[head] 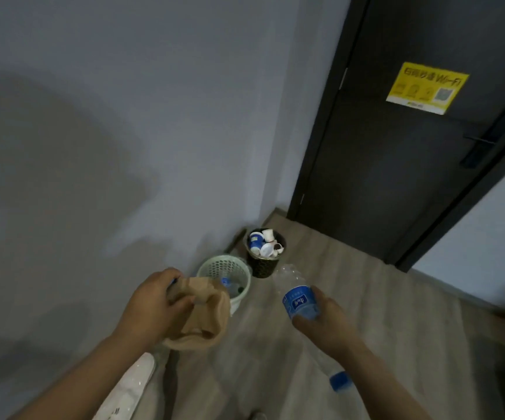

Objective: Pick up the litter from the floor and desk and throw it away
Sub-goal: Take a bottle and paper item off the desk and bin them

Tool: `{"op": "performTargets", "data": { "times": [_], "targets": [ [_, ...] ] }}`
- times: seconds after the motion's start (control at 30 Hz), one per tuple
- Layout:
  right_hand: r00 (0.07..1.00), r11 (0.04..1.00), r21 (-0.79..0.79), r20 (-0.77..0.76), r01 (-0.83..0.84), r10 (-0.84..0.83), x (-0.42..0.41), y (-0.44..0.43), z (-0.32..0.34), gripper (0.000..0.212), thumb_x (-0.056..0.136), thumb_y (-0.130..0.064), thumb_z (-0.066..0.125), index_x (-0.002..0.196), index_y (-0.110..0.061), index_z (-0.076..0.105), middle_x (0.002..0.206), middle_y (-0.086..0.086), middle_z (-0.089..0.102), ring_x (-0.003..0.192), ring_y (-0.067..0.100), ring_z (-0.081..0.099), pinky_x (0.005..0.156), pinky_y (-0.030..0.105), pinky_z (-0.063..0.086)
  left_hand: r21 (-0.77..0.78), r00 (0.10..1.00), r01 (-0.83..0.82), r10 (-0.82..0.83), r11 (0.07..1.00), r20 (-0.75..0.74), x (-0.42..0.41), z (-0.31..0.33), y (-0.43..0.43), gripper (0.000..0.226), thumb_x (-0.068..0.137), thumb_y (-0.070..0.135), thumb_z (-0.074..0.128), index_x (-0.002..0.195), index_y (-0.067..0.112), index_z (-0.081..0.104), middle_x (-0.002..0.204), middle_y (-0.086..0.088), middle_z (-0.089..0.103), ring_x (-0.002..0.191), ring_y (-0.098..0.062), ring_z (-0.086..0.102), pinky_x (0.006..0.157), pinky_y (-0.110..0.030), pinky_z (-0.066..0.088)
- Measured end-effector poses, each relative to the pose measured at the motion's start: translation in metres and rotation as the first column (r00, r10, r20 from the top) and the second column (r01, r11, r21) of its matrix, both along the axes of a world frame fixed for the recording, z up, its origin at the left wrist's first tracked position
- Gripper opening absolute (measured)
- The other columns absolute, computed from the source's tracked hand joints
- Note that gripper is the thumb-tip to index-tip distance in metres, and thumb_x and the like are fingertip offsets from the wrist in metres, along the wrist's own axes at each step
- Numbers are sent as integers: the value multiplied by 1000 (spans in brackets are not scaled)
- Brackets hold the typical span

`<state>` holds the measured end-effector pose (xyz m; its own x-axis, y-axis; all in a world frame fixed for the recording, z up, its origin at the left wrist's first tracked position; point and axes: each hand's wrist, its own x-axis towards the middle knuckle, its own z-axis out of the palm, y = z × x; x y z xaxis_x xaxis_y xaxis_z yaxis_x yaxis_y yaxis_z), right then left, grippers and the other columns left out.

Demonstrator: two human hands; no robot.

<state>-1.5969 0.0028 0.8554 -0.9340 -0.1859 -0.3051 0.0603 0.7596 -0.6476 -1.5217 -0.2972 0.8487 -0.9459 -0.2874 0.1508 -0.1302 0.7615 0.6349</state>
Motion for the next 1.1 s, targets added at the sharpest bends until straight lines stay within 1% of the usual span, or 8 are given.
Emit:
{"op": "performTargets", "data": {
  "times": [0.17,0.37,0.63,0.7,0.83,1.0,1.03,1.1],
  "targets": [
    [993,996,53,95,-76,71,-115,-18,-29,74,80,-35,70,144,-20,34,117,0,52,96,13,55,71,21,47,-26,992,-97,98,995,73,-85,-16,-6,27,73,19,80,90,12,61,83,-4,61,77,-21,55,66,-31,40],
    [968,984,65,204,-164,148,-208,-57,-71,83,81,-37,72,147,-16,27,124,3,50,102,15,54,78,23,41,15,958,-194,186,981,219,-156,-52,-24,24,73,21,78,86,15,58,79,-3,59,73,-21,55,65,-31,42],
    [926,966,144,344,-214,154,-324,-123,-149,64,80,-36,72,131,-14,40,109,3,58,91,17,59,70,25,50,61,931,-144,115,988,347,-276,-122,-73,22,78,21,75,81,10,56,75,-5,58,71,-21,54,66,-32,40],
    [915,967,153,382,-202,131,-347,-140,-171,62,80,-35,72,130,-14,42,104,0,55,86,14,56,61,19,44,95,922,-137,91,986,377,-302,-144,-86,23,80,25,73,82,11,55,78,-6,56,74,-23,52,69,-34,41],
    [889,968,158,444,-196,108,-393,-167,-228,58,79,-35,71,125,-13,43,111,5,57,91,18,57,71,26,45,103,896,-137,79,985,437,-346,-188,-105,49,66,60,43,76,13,54,70,-2,54,64,-18,52,60,-31,39],
    [852,974,120,513,-192,105,-437,-201,-305,61,79,-33,70,130,-15,42,120,8,58,105,22,59,85,32,51,64,842,-209,146,976,519,-375,-253,-119,34,80,44,54,75,11,58,68,-4,56,62,-13,50,62,-34,41],
    [839,969,106,527,-223,136,-445,-206,-320,64,80,-35,69,134,-17,39,124,7,57,110,23,58,87,28,49,79,831,-234,157,969,533,-382,-266,-121,34,81,42,55,74,9,57,67,-5,56,62,-14,51,62,-35,42],
    [813,946,92,541,-310,214,-460,-215,-349,69,85,-40,66,142,-19,33,131,3,55,117,20,55,75,2,39,44,809,-230,167,972,563,-396,-289,-124,25,79,37,65,76,14,57,70,0,58,64,-15,55,61,-33,44]
  ]
}}
